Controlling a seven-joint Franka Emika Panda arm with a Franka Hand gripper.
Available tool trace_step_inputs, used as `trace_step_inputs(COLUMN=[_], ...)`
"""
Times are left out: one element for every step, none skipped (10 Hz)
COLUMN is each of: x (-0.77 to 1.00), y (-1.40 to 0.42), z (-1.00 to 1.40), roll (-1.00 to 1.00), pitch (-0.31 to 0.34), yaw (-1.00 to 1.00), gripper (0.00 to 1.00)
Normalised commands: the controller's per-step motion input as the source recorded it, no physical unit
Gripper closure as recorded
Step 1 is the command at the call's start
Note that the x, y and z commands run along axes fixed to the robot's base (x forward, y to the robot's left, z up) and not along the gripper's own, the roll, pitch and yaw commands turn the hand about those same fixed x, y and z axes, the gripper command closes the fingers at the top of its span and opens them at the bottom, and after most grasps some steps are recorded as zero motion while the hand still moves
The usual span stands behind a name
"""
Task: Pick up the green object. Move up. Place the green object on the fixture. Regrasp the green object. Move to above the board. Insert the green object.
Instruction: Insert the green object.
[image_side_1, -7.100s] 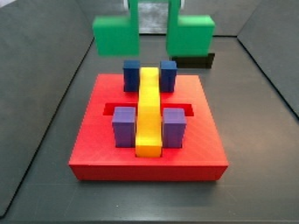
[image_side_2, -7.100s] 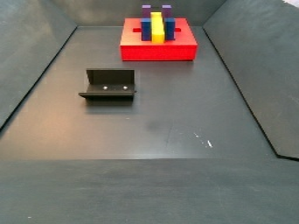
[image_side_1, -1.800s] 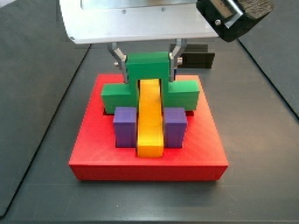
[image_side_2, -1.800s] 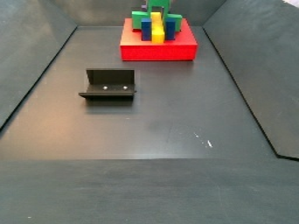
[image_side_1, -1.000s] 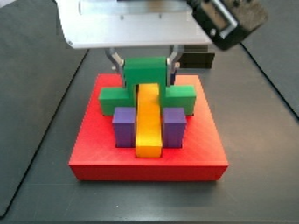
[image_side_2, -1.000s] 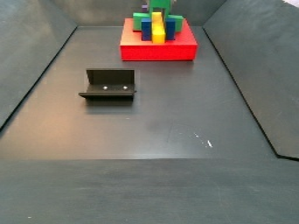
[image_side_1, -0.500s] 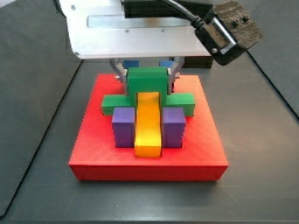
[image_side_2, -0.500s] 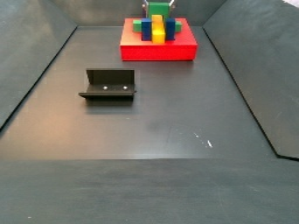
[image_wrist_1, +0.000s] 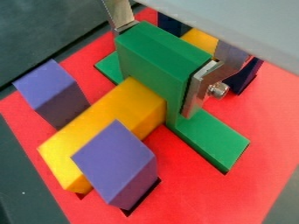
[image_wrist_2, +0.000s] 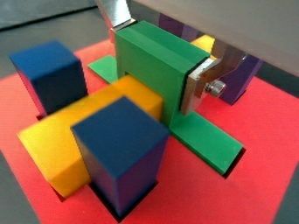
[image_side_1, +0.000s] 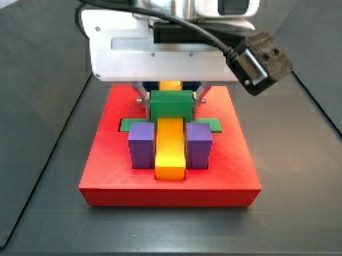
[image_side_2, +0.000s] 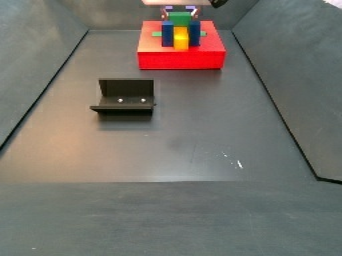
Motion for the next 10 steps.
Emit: trace_step_inputs(x=[0.23,0.12,0.01,0.0,0.0,0.0,0.0,0.0,0.0,0.0], y=[0.0,0.0,0.0,0.0,0.0,0.0,0.0,0.0,0.0,0.0], z=[-0.57,-0.42,-0.31,-0.32,-0.32,-0.3,-0.24,-0.09,-0.03,0.0], roll=[0.06,0.02,0.0,0.12,0.2,0.2,0.17,0.1,0.07,0.02], pitch=[0.0,0.0,0.0,0.001,0.034,0.049,0.05,0.069,0.044,0.0], yaw=[0.0,0.0,0.0,-0.01,-0.12,-0.19,-0.16,-0.07,-0.05,0.0], gripper=[1.0,1.0,1.0,1.0,1.0,1.0,1.0,1.0,1.0,1.0])
